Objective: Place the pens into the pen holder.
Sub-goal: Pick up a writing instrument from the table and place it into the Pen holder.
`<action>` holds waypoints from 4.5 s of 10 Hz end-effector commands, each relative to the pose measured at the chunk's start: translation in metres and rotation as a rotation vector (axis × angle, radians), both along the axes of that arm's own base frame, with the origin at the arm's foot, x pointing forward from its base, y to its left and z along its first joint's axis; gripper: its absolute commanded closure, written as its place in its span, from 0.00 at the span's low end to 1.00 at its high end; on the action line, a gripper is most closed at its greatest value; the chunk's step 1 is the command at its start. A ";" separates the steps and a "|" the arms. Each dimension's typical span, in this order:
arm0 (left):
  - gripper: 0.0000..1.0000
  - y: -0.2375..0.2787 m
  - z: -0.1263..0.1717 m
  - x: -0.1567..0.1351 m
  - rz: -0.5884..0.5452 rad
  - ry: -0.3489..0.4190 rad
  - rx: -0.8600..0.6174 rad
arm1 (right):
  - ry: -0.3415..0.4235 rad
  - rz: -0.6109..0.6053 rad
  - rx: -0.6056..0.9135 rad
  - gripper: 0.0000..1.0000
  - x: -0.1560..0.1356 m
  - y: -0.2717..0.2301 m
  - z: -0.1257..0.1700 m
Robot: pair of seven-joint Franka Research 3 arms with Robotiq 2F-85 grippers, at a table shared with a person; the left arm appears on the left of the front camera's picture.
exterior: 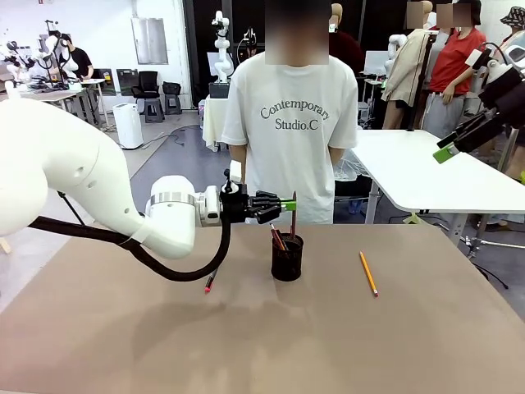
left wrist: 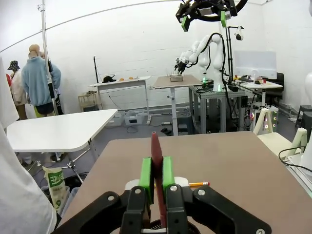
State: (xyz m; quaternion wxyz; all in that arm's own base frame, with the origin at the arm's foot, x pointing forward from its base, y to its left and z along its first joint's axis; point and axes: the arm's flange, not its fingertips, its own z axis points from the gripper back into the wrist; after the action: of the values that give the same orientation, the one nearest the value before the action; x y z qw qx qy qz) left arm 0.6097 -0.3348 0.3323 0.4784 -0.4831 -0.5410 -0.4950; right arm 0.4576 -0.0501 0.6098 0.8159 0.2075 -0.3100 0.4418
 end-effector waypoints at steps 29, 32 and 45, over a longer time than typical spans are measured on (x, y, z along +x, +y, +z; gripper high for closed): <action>0.00 0.215 0.192 -0.027 0.388 0.364 0.643 | 0.002 -0.001 0.011 0.00 -0.001 0.001 0.001; 0.00 0.215 0.192 -0.027 0.388 0.364 0.643 | 0.002 -0.001 0.011 0.00 -0.001 0.001 0.001; 0.00 0.258 0.238 -0.100 0.181 0.140 0.813 | 0.195 -0.184 -0.325 0.00 0.058 0.113 -0.096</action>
State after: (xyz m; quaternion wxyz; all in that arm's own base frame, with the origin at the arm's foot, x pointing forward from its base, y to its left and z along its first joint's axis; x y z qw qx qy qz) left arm 0.5181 -0.0779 0.5726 0.7025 -0.2419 -0.3246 -0.5853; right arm 0.5181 0.0520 0.5188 0.8783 0.1350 -0.2012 0.4123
